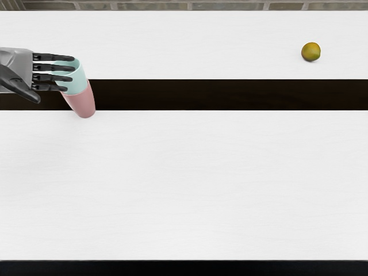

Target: Pick up cup and place in cup with left hand

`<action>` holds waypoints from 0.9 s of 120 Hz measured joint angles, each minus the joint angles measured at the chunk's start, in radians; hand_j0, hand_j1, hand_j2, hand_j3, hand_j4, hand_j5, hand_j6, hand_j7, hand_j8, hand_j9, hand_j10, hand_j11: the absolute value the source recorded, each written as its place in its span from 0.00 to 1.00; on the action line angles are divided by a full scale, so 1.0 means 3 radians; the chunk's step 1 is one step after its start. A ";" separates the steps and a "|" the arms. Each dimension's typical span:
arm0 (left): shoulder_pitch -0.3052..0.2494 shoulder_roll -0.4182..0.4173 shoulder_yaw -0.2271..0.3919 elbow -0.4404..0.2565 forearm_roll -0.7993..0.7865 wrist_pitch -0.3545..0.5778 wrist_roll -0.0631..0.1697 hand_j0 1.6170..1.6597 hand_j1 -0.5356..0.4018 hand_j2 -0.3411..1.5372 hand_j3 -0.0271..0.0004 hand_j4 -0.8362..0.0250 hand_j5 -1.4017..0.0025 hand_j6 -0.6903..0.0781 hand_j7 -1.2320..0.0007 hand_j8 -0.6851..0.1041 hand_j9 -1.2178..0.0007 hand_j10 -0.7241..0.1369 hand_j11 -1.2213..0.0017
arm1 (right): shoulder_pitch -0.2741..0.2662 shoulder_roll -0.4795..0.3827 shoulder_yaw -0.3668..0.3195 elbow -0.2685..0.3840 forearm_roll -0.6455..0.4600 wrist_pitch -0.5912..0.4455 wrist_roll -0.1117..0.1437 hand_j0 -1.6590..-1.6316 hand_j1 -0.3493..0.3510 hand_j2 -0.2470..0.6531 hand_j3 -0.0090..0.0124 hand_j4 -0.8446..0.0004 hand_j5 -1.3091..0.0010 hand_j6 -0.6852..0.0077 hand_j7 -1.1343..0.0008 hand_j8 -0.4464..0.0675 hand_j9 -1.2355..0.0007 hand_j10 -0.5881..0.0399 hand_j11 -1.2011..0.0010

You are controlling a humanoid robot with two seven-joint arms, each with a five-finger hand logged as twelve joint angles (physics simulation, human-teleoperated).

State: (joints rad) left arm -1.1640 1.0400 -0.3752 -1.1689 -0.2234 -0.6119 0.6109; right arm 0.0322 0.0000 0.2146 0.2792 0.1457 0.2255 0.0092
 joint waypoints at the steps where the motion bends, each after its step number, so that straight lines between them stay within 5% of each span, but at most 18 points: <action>1: 0.0000 0.0000 0.0000 0.0000 0.0000 0.0000 0.0000 0.96 0.94 0.18 0.99 0.97 1.00 0.90 1.00 0.87 1.00 0.84 1.00 | 0.0000 0.0000 0.0000 0.0000 0.0000 0.0000 0.0000 0.04 0.00 0.27 0.42 1.00 1.00 0.99 1.00 0.87 1.00 0.94 1.00; 108: 0.0000 0.0000 0.0000 0.0000 0.0000 0.0000 0.0000 0.96 0.94 0.18 0.99 0.97 1.00 0.90 1.00 0.87 1.00 0.84 1.00 | 0.0000 0.0000 0.0000 0.0000 0.0000 0.0000 0.0000 0.04 0.00 0.27 0.42 1.00 1.00 0.99 1.00 0.87 1.00 0.94 1.00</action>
State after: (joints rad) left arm -1.1640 1.0400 -0.3752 -1.1689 -0.2235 -0.6119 0.6109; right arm 0.0322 0.0000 0.2147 0.2792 0.1457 0.2255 0.0092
